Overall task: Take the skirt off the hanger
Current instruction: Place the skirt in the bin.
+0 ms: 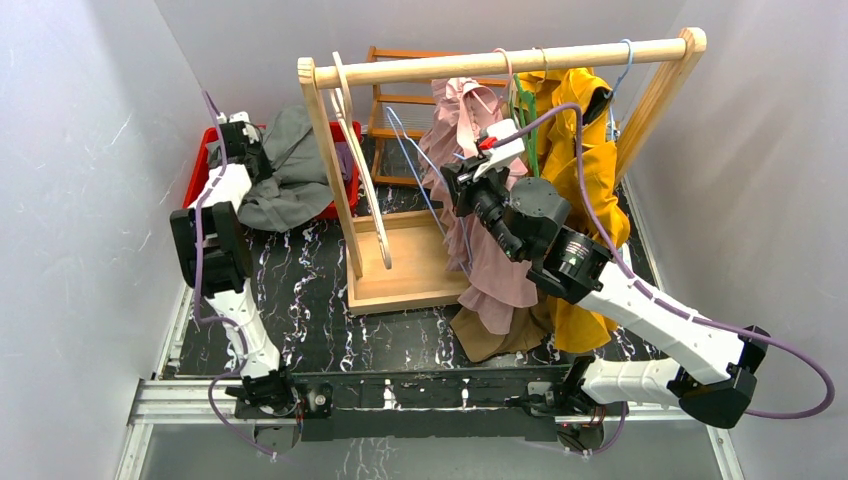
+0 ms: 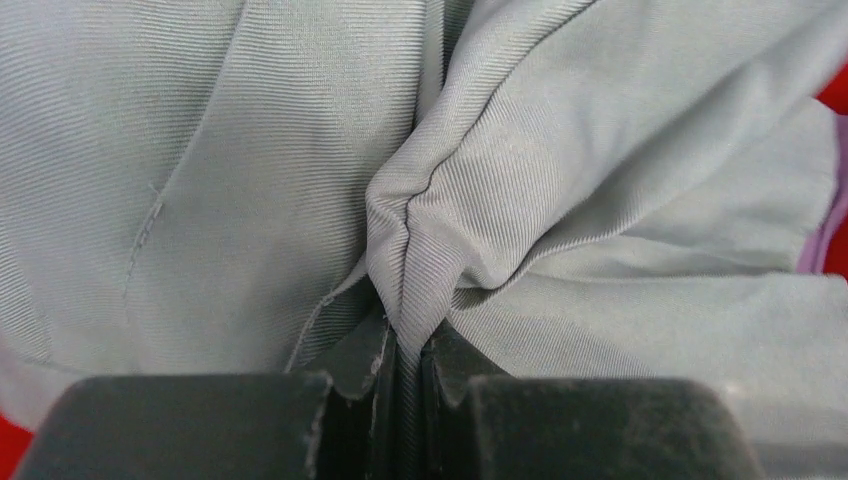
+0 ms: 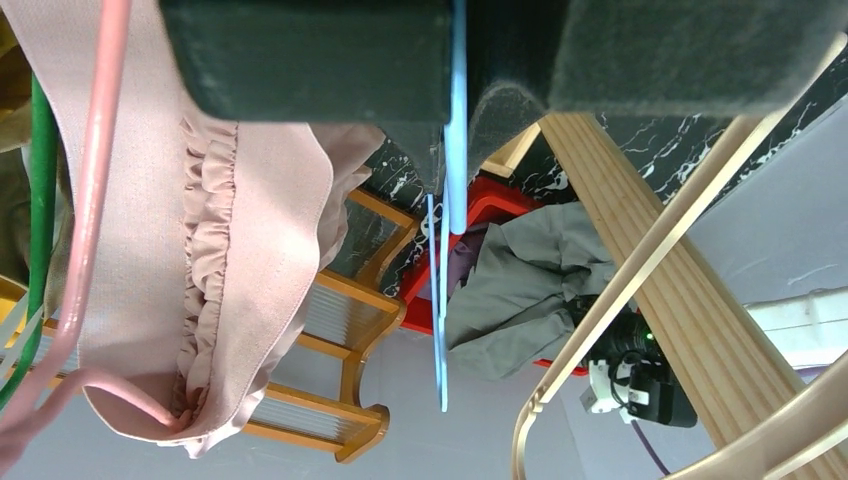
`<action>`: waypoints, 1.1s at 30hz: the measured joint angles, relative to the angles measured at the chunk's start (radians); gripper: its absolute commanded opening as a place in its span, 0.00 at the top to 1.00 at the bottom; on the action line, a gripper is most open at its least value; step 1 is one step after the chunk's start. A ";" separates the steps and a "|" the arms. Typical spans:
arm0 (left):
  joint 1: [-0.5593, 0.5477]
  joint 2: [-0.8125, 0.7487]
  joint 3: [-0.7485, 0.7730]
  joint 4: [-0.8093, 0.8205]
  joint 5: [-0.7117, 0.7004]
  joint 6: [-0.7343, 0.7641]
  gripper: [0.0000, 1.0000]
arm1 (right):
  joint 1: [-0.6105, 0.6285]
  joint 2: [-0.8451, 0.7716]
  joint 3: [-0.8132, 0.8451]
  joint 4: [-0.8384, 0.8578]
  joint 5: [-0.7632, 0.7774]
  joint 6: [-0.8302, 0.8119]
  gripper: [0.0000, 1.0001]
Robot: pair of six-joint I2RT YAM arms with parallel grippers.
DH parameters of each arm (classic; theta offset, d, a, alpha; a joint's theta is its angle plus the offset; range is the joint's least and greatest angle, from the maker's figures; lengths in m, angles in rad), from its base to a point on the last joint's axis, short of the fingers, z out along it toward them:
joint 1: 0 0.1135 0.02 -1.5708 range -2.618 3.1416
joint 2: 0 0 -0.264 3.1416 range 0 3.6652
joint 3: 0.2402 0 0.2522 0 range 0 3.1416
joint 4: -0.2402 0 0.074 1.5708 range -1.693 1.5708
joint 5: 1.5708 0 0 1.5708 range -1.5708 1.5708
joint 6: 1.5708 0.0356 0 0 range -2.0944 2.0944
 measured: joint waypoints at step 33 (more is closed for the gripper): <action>0.011 -0.364 -0.196 -0.288 0.027 -0.112 0.02 | 0.000 -0.039 -0.034 0.018 -0.048 0.016 1.00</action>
